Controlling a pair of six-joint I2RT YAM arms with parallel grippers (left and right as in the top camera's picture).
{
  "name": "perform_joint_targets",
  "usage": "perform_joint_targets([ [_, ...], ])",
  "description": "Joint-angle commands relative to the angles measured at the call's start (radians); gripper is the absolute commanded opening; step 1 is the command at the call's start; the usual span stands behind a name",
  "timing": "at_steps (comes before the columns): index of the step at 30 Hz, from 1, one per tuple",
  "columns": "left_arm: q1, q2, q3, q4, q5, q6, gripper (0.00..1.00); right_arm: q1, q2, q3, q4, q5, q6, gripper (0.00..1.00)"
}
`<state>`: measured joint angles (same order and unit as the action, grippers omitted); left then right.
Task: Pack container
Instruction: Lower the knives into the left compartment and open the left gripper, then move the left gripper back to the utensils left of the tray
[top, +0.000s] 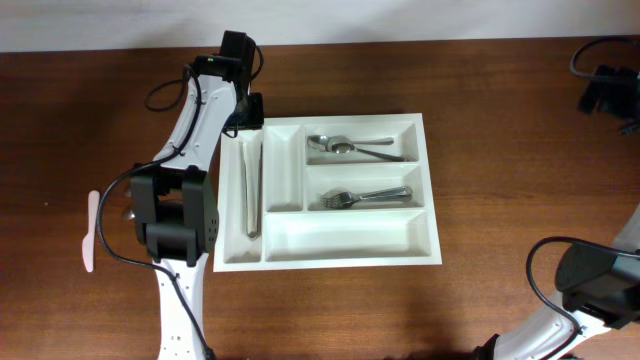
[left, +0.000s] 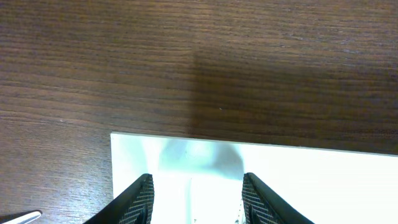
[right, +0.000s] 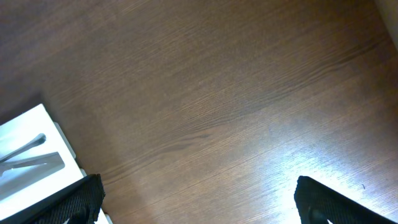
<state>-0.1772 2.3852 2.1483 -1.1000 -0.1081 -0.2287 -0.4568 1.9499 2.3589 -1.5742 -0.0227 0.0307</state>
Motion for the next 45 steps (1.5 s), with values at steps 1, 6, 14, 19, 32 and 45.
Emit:
perform_joint_targets([
  [1, 0.001, -0.007, 0.004, 0.000, 0.014, -0.002, 0.48, -0.002, 0.000, 0.001, 0.003, 0.009, 0.011, 0.99],
  [6, 0.002, -0.078, 0.098, -0.014, -0.058, -0.002, 0.57, -0.002, 0.000, 0.001, 0.009, 0.009, 0.012, 0.99],
  [14, 0.123, -0.206, 0.114, -0.420, -0.084, -0.154, 0.94, -0.002, 0.000, 0.001, 0.019, 0.008, 0.012, 0.99],
  [19, 0.260, -0.205, 0.105, -0.489, -0.067, -0.201, 0.94, -0.002, 0.000, 0.001, 0.021, 0.009, 0.012, 0.99],
  [32, 0.252, -0.266, 0.105, -0.531, -0.243, -0.257, 0.93, -0.002, 0.000, 0.001, 0.019, 0.009, 0.011, 0.99],
  [45, 0.087, -0.517, -0.018, -0.478, -0.129, 0.113, 0.93, -0.002, 0.000, 0.001, 0.027, 0.009, 0.011, 0.99],
])
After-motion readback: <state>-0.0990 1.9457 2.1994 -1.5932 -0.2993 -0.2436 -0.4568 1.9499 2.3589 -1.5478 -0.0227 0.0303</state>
